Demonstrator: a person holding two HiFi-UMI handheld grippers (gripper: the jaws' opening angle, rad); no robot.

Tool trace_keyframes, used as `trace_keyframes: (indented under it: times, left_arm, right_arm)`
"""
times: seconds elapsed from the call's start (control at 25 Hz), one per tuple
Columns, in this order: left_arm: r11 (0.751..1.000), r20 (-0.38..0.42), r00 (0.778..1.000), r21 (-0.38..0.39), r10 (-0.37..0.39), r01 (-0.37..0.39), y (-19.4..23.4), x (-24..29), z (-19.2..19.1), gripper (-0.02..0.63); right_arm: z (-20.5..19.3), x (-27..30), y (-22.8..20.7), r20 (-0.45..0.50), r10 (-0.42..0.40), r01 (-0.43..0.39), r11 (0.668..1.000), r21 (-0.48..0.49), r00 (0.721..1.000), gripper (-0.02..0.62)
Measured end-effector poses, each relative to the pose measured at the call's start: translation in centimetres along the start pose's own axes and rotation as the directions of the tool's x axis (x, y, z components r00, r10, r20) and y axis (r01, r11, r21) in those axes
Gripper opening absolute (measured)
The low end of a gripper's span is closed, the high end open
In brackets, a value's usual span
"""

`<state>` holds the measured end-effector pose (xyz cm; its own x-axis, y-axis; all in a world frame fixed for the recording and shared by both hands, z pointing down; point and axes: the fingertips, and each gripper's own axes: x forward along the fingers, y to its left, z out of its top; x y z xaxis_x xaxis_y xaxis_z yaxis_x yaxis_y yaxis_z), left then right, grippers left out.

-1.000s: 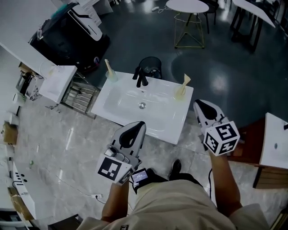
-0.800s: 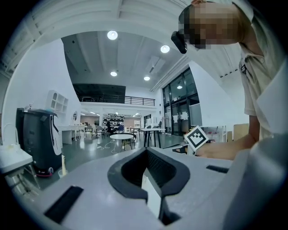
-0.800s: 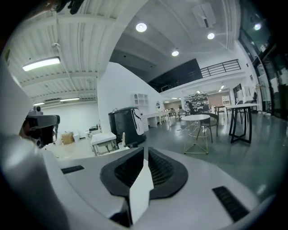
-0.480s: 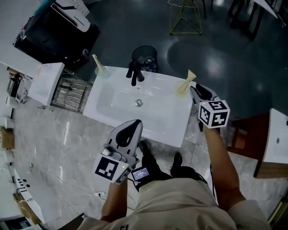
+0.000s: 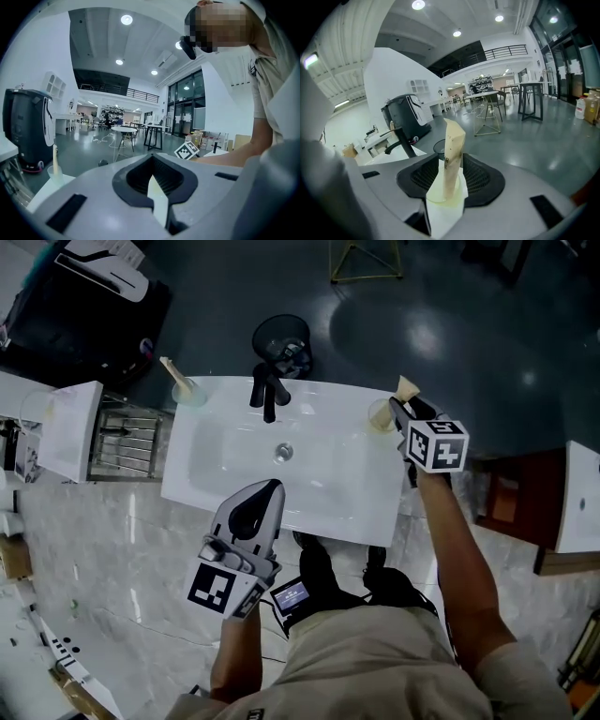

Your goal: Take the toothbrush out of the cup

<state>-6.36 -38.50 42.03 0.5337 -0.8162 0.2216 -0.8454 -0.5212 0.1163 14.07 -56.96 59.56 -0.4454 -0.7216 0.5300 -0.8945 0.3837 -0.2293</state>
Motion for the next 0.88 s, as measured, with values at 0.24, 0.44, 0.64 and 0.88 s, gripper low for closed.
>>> trace_keyframes:
  times: [0.24,0.44,0.64,0.88]
  left_arm:
    - [1.0,-0.009,1.0,-0.02,-0.023,0.023,1.6,0.9,-0.7,0.006]
    - [1.0,-0.002,1.0,-0.017,-0.021,0.021,2.3,0.9,-0.8,0.006]
    - [1.0,0.015,1.0,-0.011,0.008,-0.008,2.8,-1.1,-0.1,0.006]
    - [0.999,0.058,0.998,0.011,0.036,-0.037,1.7,-3.6,1.7,0.006]
  right_arm:
    - [-0.4,0.8,-0.4,-0.005,-0.054,0.054,0.998,-0.028,0.999,0.049]
    - [0.5,0.1,-0.2,0.036,-0.07,0.072,0.996,-0.056,0.997,0.038]
    - [2.9,-1.9,1.6,0.107,-0.068,0.079,0.992,-0.102,0.992,0.037]
    - [6.6,-7.0,4.7,0.207,-0.03,0.067,0.983,-0.174,0.978,0.032]
